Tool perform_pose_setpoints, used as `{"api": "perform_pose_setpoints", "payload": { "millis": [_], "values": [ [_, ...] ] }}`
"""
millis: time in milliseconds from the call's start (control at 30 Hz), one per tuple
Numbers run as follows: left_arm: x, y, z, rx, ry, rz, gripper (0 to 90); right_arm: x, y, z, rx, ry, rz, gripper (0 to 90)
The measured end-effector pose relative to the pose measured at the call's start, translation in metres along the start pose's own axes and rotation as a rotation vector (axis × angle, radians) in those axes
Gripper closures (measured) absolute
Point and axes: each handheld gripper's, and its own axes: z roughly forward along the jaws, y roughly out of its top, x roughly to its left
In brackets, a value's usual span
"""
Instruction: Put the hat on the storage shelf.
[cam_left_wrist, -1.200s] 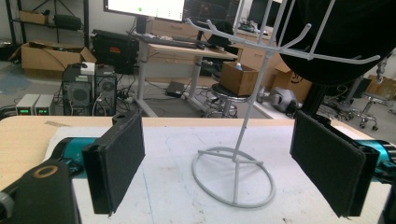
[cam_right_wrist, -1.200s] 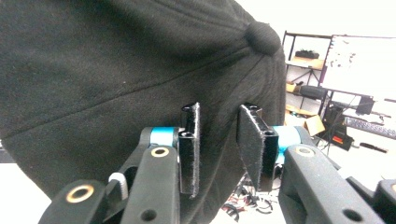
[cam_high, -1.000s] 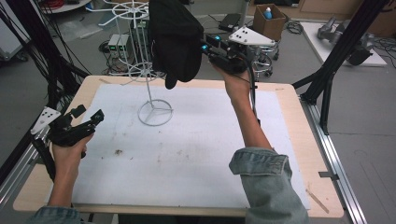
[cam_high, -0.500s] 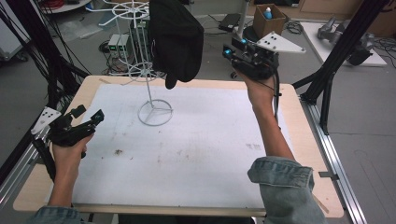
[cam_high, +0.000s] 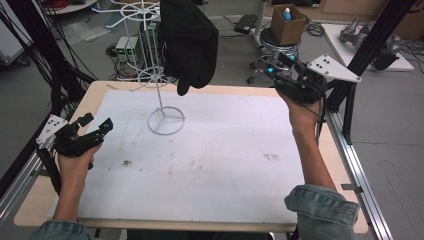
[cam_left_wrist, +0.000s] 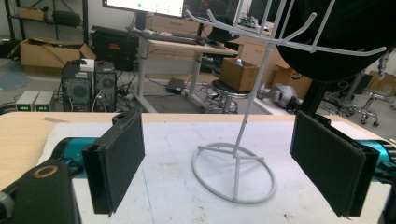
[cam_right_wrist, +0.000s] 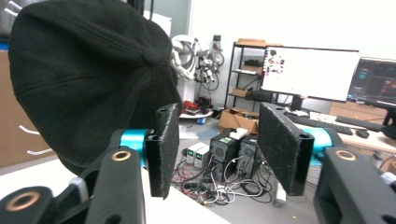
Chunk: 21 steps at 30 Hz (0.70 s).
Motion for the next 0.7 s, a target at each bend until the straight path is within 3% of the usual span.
{"api": "perform_pose_setpoints", "payload": {
  "millis": [233,333,400,433,633,700],
  "values": [
    [0.002,0.000,0.000,0.001,0.008,-0.003,17.9,-0.009,-0.019,-0.024,-0.007,-0.053,0.049,34.8],
    [0.002,0.000,0.002,-0.004,0.009,-0.007,17.9,-0.011,-0.033,-0.040,-0.006,-0.104,0.050,27.1],
    [0.003,-0.001,0.004,-0.003,0.008,-0.008,17.9,-0.013,-0.036,-0.044,0.000,-0.113,0.055,25.7],
    [0.003,-0.001,0.005,-0.003,0.010,-0.010,17.9,-0.015,-0.043,-0.054,0.010,-0.143,0.055,23.0],
    [0.003,-0.002,0.005,0.004,0.013,-0.005,17.9,-0.020,-0.060,-0.076,0.013,-0.166,0.082,16.2],
    [0.002,-0.002,0.005,0.003,0.015,-0.003,17.8,-0.020,-0.067,-0.081,0.019,-0.176,0.066,13.8]
  ]
}}
